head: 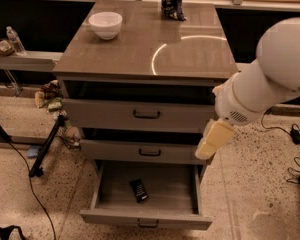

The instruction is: Pick rxbar chocolate from bottom drawer and place on counter

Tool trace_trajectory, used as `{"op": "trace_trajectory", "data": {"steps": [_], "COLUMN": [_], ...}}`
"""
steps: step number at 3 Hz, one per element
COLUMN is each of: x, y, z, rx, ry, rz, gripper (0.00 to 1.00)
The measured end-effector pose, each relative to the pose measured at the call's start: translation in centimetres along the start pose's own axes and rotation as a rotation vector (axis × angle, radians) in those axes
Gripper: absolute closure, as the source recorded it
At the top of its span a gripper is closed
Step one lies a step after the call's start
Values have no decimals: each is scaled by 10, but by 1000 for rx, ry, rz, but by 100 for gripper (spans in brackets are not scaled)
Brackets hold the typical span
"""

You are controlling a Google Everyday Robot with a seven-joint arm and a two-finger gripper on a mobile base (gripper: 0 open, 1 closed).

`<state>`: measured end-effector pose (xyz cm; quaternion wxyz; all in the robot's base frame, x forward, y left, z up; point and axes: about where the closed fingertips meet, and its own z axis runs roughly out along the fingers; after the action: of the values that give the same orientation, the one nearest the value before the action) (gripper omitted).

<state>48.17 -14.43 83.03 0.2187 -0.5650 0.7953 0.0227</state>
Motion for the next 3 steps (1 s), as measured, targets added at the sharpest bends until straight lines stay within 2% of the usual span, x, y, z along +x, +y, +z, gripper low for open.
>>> {"op": "trace_trajectory", "data": {"steps": [1, 2, 3], "x": [0, 1, 0], "y": [17, 19, 27], "z": [49, 54, 67], "rx": [-46, -53, -82], "ry": [15, 18, 0], "rz": [-11, -11, 43], "gripper": [0, 0, 0]}}
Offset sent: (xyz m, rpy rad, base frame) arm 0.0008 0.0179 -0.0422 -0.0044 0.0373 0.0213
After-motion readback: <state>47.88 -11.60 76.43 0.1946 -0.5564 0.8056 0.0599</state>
